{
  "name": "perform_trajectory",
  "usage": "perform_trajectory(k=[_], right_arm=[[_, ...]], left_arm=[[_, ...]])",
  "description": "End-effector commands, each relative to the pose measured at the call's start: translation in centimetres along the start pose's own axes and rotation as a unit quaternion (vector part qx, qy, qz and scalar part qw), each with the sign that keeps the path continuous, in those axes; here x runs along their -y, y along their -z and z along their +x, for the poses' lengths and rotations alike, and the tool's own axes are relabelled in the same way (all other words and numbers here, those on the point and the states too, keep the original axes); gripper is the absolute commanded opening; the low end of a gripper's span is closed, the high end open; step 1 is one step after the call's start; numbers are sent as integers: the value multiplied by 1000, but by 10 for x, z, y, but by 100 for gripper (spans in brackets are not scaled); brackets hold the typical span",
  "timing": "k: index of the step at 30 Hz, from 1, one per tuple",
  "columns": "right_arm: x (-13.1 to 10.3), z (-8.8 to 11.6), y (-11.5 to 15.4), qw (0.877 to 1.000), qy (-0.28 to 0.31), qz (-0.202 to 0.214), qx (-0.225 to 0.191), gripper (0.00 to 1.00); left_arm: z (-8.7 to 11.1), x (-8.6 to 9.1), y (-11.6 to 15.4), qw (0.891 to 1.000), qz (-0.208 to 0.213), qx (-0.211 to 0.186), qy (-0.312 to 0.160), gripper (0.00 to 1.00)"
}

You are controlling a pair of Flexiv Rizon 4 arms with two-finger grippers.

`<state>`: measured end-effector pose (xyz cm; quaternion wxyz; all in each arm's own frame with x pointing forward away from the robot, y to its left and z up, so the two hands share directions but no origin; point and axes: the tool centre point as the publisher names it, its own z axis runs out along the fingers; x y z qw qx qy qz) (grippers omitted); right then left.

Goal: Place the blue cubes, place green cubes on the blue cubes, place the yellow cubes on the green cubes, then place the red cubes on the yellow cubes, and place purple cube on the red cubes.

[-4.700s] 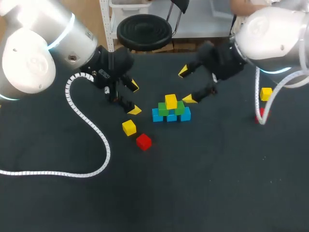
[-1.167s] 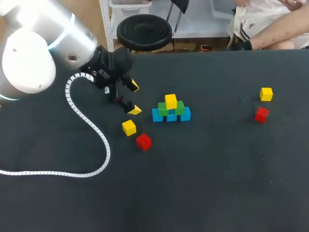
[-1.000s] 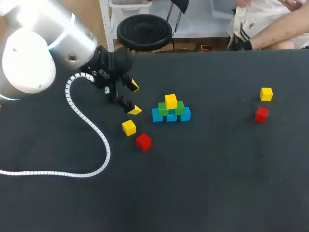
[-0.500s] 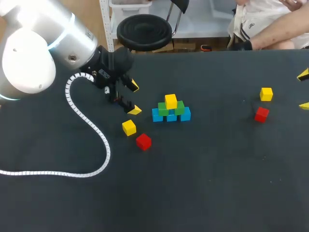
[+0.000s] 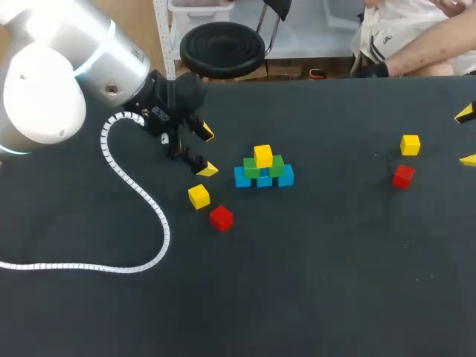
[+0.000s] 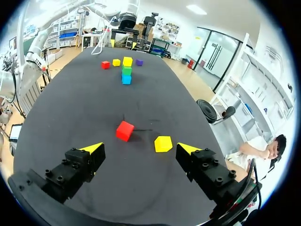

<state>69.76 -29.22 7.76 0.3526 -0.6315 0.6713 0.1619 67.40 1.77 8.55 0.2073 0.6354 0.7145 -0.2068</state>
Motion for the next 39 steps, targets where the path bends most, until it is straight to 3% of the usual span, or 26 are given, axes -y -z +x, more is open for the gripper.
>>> perform_trajectory(k=[1,12,18,25,39], right_arm=[[0,2,-9,1000,-5,-1,8,100],[27,24,-24,996,-6,-21,85,100],[34,19,-33,996,-8,-41,84,100],[22,9,-45,995,-24,-50,80,100],[22,12,-68,993,-27,-82,81,100]], left_arm=[[1,0,0,1000,0,1,-1,100],[1,0,0,1000,0,1,-1,100],[1,0,0,1000,0,1,-1,100],[1,0,0,1000,0,1,-1,100],[1,0,0,1000,0,1,-1,100]])
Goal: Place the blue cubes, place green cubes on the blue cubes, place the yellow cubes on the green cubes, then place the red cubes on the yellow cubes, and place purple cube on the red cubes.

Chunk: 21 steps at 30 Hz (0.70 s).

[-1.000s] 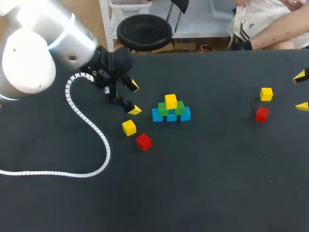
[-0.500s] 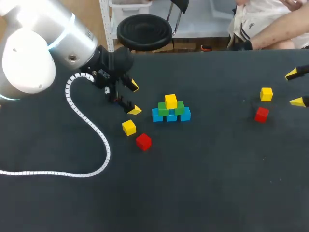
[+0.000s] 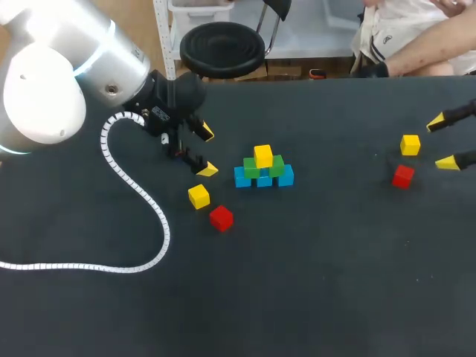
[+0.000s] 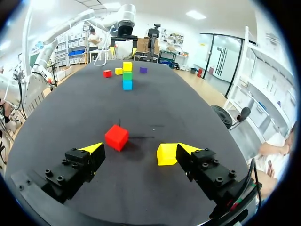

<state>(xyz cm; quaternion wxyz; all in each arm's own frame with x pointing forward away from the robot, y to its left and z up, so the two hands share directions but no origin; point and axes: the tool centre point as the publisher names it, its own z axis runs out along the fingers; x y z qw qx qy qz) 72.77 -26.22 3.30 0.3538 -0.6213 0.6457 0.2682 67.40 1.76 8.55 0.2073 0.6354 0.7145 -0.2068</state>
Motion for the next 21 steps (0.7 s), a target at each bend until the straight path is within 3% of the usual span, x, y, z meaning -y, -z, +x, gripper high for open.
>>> perform_trajectory(k=[1,6,21], right_arm=[[10,4,-9,1000,1,-13,3,100],[18,12,-16,999,1,-29,22,100],[26,13,-25,999,2,-43,24,100]], left_arm=[[1,0,0,1000,0,1,-1,100],[1,0,0,1000,0,1,-1,100],[1,0,0,1000,0,1,-1,100]])
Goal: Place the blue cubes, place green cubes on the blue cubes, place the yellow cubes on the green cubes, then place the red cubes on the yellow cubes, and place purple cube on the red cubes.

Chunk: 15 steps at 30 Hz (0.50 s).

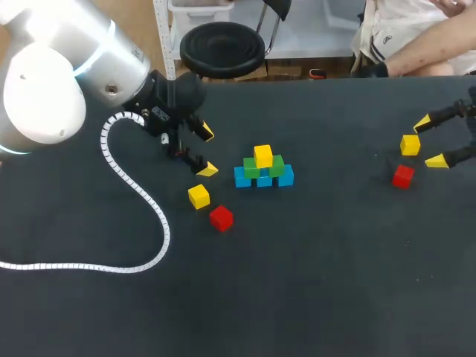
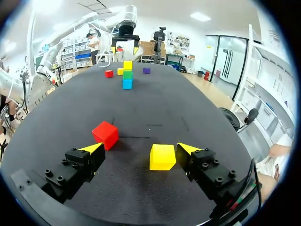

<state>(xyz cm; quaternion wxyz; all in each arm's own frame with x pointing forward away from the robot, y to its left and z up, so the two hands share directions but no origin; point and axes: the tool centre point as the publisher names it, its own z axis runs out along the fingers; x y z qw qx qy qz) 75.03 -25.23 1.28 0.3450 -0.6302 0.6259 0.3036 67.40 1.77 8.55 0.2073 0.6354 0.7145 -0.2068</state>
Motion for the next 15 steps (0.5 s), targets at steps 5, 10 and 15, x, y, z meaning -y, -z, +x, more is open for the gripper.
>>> perform_trajectory(k=[5,10,15], right_arm=[[9,2,-3,1000,-5,-10,5,100],[9,0,-6,1000,-8,-14,6,98],[9,3,-8,1000,-13,-20,11,62]], left_arm=[[1,0,0,1000,0,1,-1,100],[1,0,0,1000,0,1,-1,100],[1,0,0,1000,0,1,-1,100]])
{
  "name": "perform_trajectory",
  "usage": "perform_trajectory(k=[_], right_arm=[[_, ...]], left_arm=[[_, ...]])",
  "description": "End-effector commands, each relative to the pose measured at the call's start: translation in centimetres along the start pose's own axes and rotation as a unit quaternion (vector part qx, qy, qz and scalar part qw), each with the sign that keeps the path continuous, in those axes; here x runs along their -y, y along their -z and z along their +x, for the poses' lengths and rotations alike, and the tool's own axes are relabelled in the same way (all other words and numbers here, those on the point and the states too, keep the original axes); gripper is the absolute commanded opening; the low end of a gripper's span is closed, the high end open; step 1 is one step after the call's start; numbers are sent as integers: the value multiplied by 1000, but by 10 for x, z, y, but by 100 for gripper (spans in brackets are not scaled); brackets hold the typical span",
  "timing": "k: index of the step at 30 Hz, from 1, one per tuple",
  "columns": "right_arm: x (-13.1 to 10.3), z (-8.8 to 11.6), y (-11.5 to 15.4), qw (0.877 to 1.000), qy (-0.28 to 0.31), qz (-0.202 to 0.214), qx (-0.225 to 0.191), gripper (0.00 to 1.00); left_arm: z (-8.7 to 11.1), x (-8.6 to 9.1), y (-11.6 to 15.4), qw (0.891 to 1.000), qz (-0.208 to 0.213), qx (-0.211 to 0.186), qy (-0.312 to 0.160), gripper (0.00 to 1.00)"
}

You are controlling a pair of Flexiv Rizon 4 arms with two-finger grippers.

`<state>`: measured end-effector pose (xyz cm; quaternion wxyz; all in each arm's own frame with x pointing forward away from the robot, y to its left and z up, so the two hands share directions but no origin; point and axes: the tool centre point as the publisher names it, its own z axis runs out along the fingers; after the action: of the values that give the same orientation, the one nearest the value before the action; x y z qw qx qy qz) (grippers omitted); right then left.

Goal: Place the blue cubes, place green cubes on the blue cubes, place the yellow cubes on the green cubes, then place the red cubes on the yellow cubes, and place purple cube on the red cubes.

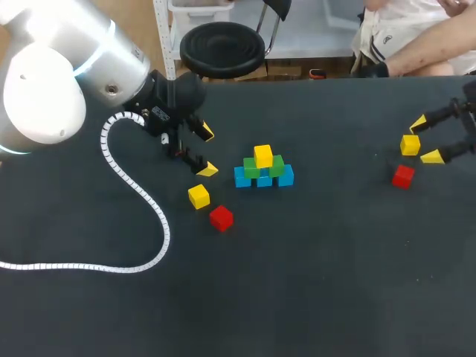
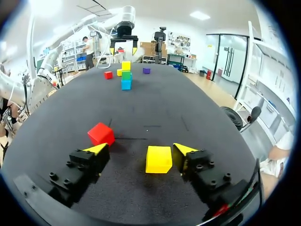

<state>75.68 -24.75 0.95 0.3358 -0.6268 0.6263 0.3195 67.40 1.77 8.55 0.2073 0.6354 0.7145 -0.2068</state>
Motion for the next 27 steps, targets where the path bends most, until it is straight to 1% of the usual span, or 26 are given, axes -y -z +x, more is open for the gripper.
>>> perform_trajectory(k=[1,4,8,10,12,13,17,22,27], right_arm=[[3,4,-2,1000,-3,-6,7,53],[3,4,-3,1000,-3,-7,8,41],[3,5,-5,1000,-4,-11,8,0],[2,4,-5,1000,0,-13,9,2],[0,1,-3,1000,10,-9,10,50],[0,0,-1,1000,16,-5,12,100],[0,0,5,1000,23,2,11,100],[8,3,11,1000,24,7,8,100],[19,8,8,1000,27,-6,11,100]], left_arm=[[1,0,0,1000,0,1,-1,100],[1,0,0,1000,0,1,-1,100],[1,0,0,1000,0,1,-1,100],[1,0,0,1000,0,1,-1,100],[1,0,0,1000,0,1,-1,100],[1,0,0,1000,0,1,-1,100],[1,0,0,1000,0,1,-1,100],[1,0,0,1000,0,1,-1,100],[1,0,0,1000,0,1,-1,100]])
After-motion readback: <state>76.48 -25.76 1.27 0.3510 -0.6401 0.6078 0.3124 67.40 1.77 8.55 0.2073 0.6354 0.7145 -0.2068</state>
